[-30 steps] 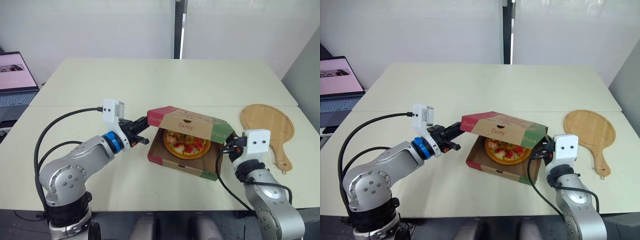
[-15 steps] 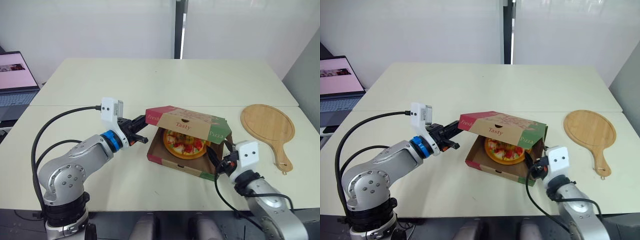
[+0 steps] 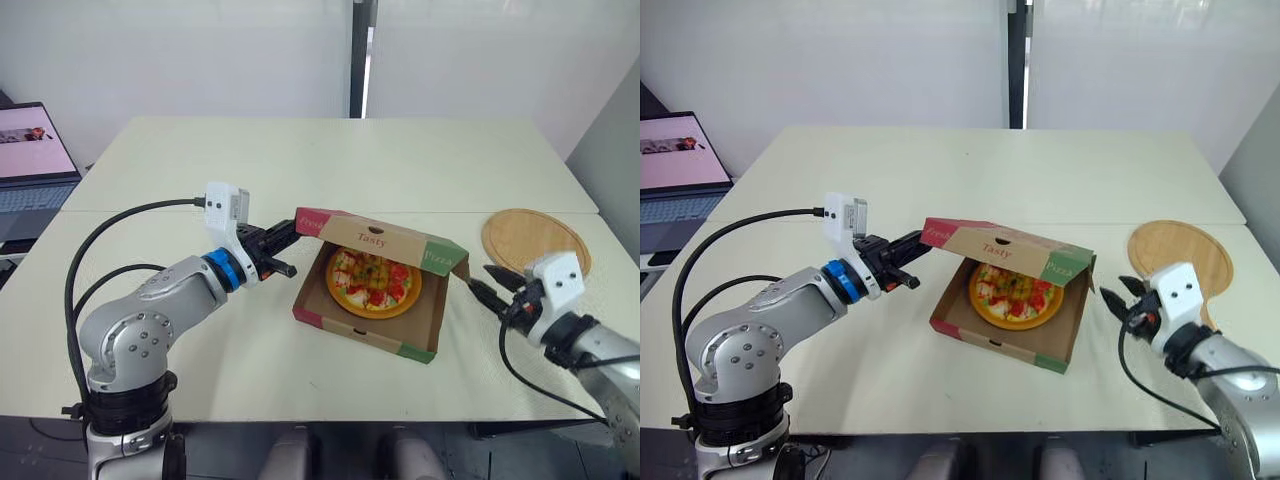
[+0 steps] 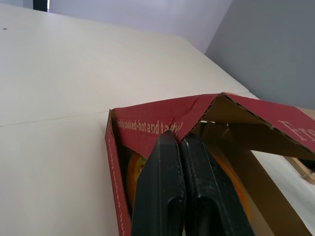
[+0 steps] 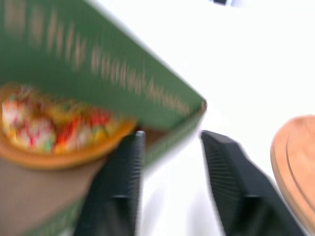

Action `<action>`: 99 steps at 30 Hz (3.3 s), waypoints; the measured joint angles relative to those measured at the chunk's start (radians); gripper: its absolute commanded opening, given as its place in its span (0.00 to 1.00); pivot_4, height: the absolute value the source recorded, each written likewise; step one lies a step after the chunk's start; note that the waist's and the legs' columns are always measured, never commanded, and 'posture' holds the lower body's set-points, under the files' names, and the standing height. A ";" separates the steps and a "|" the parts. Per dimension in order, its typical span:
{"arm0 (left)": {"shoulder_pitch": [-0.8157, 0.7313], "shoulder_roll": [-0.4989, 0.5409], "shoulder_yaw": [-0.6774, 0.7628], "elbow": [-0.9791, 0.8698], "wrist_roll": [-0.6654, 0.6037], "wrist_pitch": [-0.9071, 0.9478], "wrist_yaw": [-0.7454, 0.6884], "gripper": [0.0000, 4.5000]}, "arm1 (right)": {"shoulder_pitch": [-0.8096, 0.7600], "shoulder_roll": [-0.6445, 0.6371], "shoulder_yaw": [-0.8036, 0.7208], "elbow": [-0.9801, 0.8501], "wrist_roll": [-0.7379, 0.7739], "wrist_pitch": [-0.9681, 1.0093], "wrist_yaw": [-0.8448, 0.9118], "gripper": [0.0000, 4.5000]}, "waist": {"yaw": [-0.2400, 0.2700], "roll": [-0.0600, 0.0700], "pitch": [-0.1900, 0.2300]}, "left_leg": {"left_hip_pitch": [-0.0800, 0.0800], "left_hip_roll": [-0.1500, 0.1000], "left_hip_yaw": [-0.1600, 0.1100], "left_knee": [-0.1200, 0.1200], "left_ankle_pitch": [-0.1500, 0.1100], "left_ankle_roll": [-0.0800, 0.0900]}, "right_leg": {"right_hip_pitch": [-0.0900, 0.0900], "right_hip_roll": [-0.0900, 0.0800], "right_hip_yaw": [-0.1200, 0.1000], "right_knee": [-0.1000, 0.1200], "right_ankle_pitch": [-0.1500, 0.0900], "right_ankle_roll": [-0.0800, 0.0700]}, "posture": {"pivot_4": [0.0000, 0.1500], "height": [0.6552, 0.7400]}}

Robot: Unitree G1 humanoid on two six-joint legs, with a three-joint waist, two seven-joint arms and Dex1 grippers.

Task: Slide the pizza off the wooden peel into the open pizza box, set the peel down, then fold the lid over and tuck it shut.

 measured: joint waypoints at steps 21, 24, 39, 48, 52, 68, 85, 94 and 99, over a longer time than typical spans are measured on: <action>0.094 0.081 -0.067 0.011 0.094 -0.053 -0.150 0.00 | -0.013 -0.026 0.122 0.050 -0.029 0.020 0.024 0.01 | 0.002 0.000 0.000 | -0.001 -0.001 -0.001 0.001 0.000 0.000 | 0.000 -0.002 0.000 -0.001 0.000 0.000 | 1.00 0.86; 0.115 0.083 -0.077 0.011 0.114 -0.058 -0.160 0.00 | 0.023 -0.037 0.123 0.049 -0.033 0.000 0.051 0.01 | 0.003 0.000 0.000 | -0.001 -0.001 -0.001 0.001 0.000 0.000 | 0.000 -0.002 0.000 -0.001 0.000 0.000 | 1.00 0.86; 0.149 0.087 -0.095 0.011 0.174 -0.091 -0.194 0.00 | 0.183 -0.143 -0.008 0.048 0.002 -0.041 0.190 0.01 | 0.011 0.000 0.000 | -0.001 -0.001 -0.002 0.001 0.000 0.001 | 0.002 -0.002 -0.002 -0.002 0.000 0.000 | 1.00 0.86; 0.165 0.090 -0.106 0.005 0.182 -0.093 -0.216 0.00 | -0.018 -0.137 -0.104 0.034 0.201 0.088 0.145 0.01 | 0.010 0.000 0.000 | -0.001 -0.001 -0.002 0.000 0.000 0.001 | 0.002 -0.002 -0.002 -0.002 0.000 0.000 | 1.00 0.86; 0.170 0.101 -0.115 0.004 0.188 -0.095 -0.228 0.00 | -0.099 -0.137 -0.059 -0.017 0.254 0.140 0.116 0.01 | 0.010 0.000 0.000 | -0.002 -0.001 -0.003 0.000 0.000 0.001 | 0.002 -0.002 -0.002 -0.002 0.000 0.000 | 1.00 0.86; 0.244 0.195 -0.097 -0.021 0.176 -0.141 -0.380 0.42 | -0.212 -0.111 0.186 -0.050 0.236 0.167 0.085 0.00 | 0.004 0.000 0.001 | -0.002 -0.001 -0.003 0.000 0.000 0.001 | 0.000 -0.003 -0.003 -0.002 0.000 -0.001 | 1.00 0.86; -0.041 0.413 -0.177 0.366 0.274 -0.268 -0.790 0.01 | -0.228 -0.131 0.223 -0.026 0.197 0.130 0.127 0.00 | 0.003 0.001 0.001 | -0.003 -0.002 -0.004 0.000 -0.001 0.001 | -0.001 -0.003 -0.003 -0.002 -0.001 -0.001 | 1.00 0.86; -0.142 0.336 -0.338 0.513 0.433 -0.398 -0.880 0.01 | -0.233 -0.136 0.225 -0.013 0.195 0.120 0.130 0.00 | -0.005 0.001 0.001 | -0.004 -0.001 -0.003 -0.001 -0.001 0.001 | -0.002 -0.003 -0.003 -0.001 -0.001 -0.001 | 1.00 0.86; -0.141 0.290 -0.350 0.516 0.459 -0.402 -0.878 0.01 | -0.233 -0.136 0.234 -0.004 0.185 0.105 0.141 0.00 | -0.001 0.000 0.001 | -0.004 -0.002 -0.003 0.000 -0.001 0.001 | -0.002 -0.003 -0.003 -0.001 -0.001 -0.001 | 1.00 0.86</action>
